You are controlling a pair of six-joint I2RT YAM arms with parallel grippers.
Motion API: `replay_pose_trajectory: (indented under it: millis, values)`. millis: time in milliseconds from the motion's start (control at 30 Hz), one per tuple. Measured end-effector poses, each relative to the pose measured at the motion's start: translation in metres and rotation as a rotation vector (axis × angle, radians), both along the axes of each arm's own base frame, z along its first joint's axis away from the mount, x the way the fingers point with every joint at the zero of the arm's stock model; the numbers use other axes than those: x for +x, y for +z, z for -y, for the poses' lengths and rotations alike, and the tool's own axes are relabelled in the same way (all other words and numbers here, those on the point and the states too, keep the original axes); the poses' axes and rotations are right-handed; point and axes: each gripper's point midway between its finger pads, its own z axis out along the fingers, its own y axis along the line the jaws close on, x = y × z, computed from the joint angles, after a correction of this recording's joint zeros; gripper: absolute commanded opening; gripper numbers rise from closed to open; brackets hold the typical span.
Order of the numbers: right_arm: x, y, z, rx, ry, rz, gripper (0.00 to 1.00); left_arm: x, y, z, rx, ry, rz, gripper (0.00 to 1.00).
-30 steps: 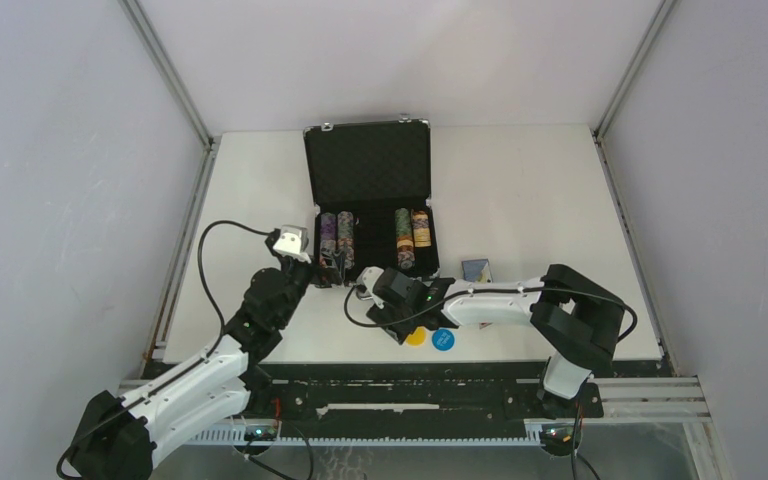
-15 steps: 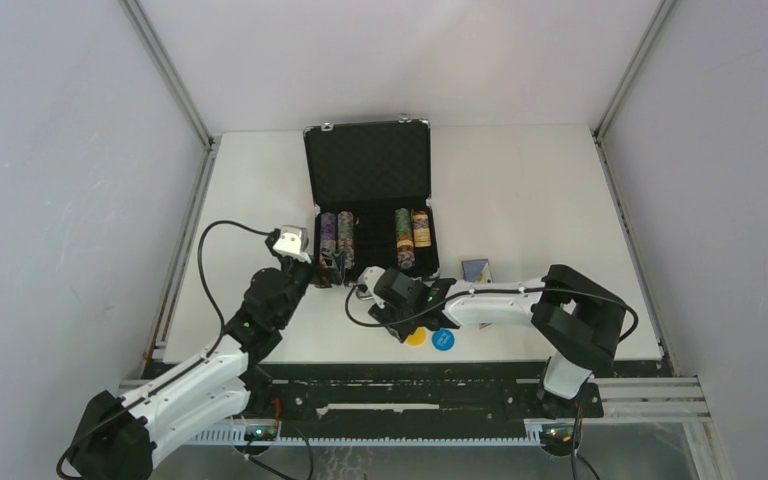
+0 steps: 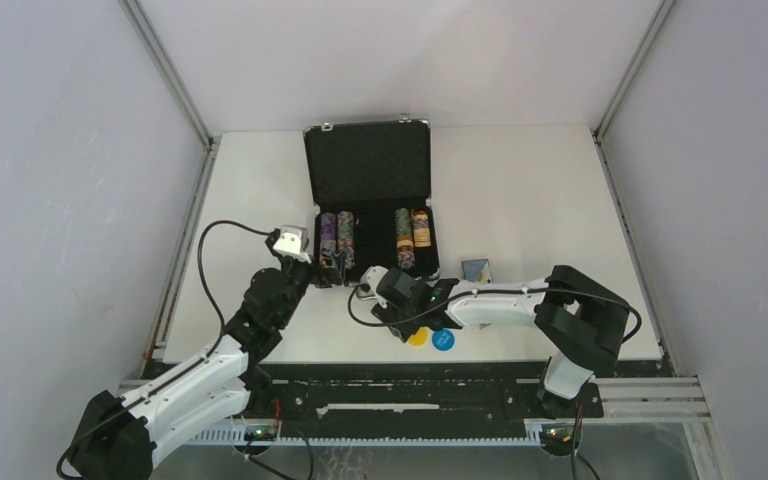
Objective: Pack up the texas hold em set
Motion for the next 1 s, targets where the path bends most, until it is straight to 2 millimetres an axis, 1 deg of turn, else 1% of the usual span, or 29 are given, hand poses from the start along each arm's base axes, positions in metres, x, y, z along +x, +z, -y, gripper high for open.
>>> replay_pose_trajectory:
  millis: [233,367,533,667,800,867,933,1000]
  values:
    - [0.001,0.003,0.012,-0.014,-0.019,-0.007,0.41,-0.001,-0.001,0.001,-0.032,0.002,-0.019,1.0]
    - [0.002,0.008,0.012,-0.004,-0.023,-0.002,0.41,-0.002,-0.01,0.002,-0.043,0.008,-0.06,1.0]
    - [0.004,0.015,0.012,0.012,-0.025,0.008,0.41,-0.003,-0.015,0.002,-0.076,0.016,-0.099,1.0]
    - [0.005,0.024,0.012,0.029,-0.027,0.023,0.4,-0.002,-0.024,0.005,-0.103,0.034,-0.201,1.0]
    - [0.005,0.036,0.015,0.056,-0.031,0.047,0.4,0.004,-0.021,0.017,-0.142,-0.001,-0.299,0.96]
    - [0.005,0.042,0.017,0.071,-0.033,0.06,0.4,0.004,-0.019,0.025,-0.175,-0.037,-0.34,0.88]
    - [0.004,0.048,0.019,0.086,-0.035,0.073,0.4,0.001,-0.021,0.035,-0.209,-0.087,-0.38,0.83]
    - [0.004,0.053,0.022,0.097,-0.039,0.081,0.4,-0.004,-0.028,0.046,-0.244,-0.155,-0.443,0.83]
